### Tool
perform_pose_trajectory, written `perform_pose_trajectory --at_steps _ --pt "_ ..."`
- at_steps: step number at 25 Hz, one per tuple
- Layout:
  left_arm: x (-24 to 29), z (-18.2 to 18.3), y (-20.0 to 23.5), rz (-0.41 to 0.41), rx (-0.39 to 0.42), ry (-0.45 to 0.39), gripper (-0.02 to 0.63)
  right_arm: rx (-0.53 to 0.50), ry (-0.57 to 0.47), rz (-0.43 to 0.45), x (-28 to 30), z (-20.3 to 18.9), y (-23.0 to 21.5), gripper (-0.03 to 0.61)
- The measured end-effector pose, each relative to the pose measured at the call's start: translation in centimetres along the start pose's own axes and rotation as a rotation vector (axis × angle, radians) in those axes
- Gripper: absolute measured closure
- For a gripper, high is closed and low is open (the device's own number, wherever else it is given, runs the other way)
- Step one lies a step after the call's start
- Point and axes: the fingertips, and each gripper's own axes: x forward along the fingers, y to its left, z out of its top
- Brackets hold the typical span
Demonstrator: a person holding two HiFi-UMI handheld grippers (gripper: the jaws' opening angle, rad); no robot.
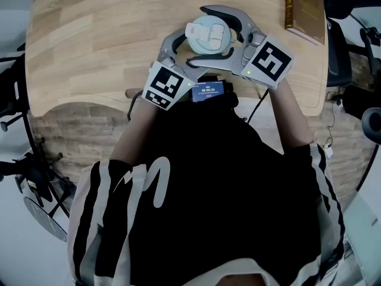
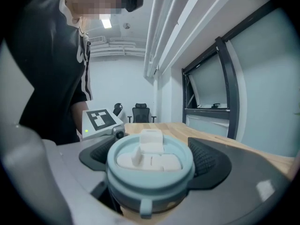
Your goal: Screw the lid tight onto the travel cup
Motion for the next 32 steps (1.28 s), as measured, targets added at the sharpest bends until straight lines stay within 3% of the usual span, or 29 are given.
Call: perform_pose_trajectory --at_steps 15,32 --pt "0.0 0.0 0.0 0.011 0.000 -0.002 0.219 0.019 -0.047 -0.245 -0.2 0.3 -1.0 0.097" --pt "0.0 0.1 0.0 0.023 -0.001 0.000 0.219 0.047 -0.049 -0.428 -0.9 0.3 -1.7 0.101"
